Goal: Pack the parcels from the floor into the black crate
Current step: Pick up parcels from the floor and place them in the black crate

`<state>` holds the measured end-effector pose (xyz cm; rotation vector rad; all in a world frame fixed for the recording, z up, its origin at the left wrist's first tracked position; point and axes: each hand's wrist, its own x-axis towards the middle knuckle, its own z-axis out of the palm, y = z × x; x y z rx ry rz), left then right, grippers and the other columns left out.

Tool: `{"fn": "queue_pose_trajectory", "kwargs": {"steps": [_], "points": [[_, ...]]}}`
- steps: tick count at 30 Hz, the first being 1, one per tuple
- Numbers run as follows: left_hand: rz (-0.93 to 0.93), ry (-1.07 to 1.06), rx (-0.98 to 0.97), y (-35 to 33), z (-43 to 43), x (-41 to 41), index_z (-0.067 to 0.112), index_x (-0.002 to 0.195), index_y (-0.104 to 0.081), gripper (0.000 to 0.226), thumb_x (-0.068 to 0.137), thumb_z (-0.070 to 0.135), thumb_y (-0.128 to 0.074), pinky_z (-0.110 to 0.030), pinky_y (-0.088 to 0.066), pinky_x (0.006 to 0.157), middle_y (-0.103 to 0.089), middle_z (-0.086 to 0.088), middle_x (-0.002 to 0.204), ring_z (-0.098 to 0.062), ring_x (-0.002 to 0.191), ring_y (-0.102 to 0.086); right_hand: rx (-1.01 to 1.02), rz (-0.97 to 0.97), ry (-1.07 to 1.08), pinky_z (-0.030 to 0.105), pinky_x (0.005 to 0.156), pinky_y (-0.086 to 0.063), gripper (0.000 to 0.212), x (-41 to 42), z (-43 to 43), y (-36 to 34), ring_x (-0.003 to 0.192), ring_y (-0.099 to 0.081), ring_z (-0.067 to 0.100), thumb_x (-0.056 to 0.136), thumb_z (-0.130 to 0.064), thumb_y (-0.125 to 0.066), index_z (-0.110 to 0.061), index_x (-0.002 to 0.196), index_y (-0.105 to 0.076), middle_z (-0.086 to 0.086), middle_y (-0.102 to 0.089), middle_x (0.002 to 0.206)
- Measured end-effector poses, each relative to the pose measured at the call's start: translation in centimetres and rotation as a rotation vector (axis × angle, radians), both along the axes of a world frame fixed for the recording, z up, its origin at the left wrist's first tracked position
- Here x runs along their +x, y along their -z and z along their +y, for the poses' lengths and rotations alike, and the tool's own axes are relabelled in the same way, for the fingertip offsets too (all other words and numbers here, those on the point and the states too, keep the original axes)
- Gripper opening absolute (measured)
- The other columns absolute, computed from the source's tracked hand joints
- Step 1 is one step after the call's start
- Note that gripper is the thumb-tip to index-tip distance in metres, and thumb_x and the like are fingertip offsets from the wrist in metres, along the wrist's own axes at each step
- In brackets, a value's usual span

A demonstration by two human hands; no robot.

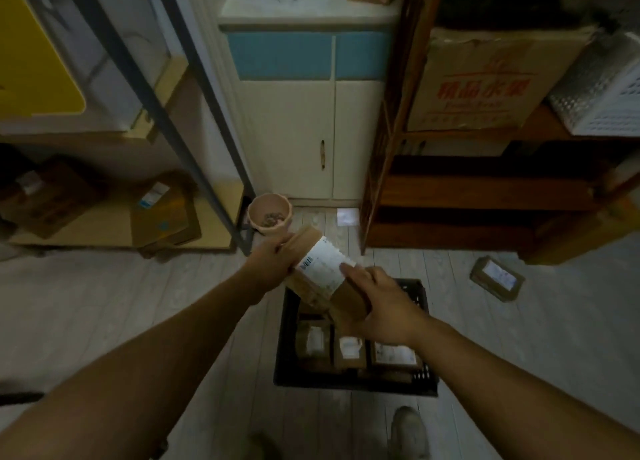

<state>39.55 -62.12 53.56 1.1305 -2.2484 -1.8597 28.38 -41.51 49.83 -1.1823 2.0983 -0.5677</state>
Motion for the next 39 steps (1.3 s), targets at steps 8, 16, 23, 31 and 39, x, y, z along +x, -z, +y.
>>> {"fn": "queue_pose_trajectory", "kwargs": {"steps": [8,16,23,31,39], "points": [[-0.152,0.139,-0.027,12.0,-3.3,2.2,0.026,0.128,-0.044,0.044,0.088,0.034,-0.059,-0.025,-0.051,0.074,-0.055,0.008,0.105,-0.017,0.099,-0.058,0.084,-0.031,0.125,0.037,0.110,-0.028,0.116,4.0,-2.6,12.0,0.136,-0.020,0.024,0.069,-0.045,-0.074,-0.038,0.146,0.012,0.001,-0.016,0.150],[-0.339,0.235,0.012,30.2,-0.2,5.5,0.022,0.140,-0.028,0.070,0.083,0.026,-0.066,-0.015,-0.048,0.074,-0.050,0.010,0.113,-0.015,0.107,-0.052,0.167,-0.050,-0.037,0.037,0.113,-0.028,0.095,3.2,-1.6,29.6,0.138,-0.025,0.028,0.076,-0.030,-0.074,-0.022,0.150,-0.015,0.007,-0.020,0.153],[-0.486,0.579,-0.133,41.1,0.8,7.1,0.020,0.143,-0.030,0.070,0.084,0.030,-0.065,-0.046,-0.038,0.105,-0.033,-0.009,0.143,-0.029,0.130,-0.037,0.159,-0.166,-0.132,0.037,0.108,-0.035,0.072,4.0,-1.0,40.1,0.135,-0.033,0.023,0.079,-0.017,-0.072,-0.017,0.143,-0.039,0.009,-0.027,0.150],[-0.357,0.600,-0.050,43.6,-1.6,6.2,0.014,0.114,-0.057,0.030,0.087,0.025,-0.061,-0.047,-0.053,0.087,-0.061,-0.009,0.105,-0.023,0.096,-0.061,0.197,-0.091,-0.054,0.023,0.097,-0.036,0.042,2.7,-2.6,42.9,0.122,-0.045,0.025,0.086,-0.009,-0.060,-0.012,0.128,-0.057,0.009,-0.046,0.134],[-0.500,0.688,-0.419,45.4,-0.9,6.9,0.029,0.143,-0.027,0.086,0.071,0.042,-0.073,-0.049,-0.037,0.105,-0.025,-0.007,0.145,-0.032,0.128,-0.032,0.188,0.043,0.014,0.036,0.096,-0.041,0.036,4.8,-1.6,42.9,0.121,-0.039,0.031,0.078,-0.023,-0.069,-0.011,0.111,-0.058,0.011,-0.038,0.135]]}}
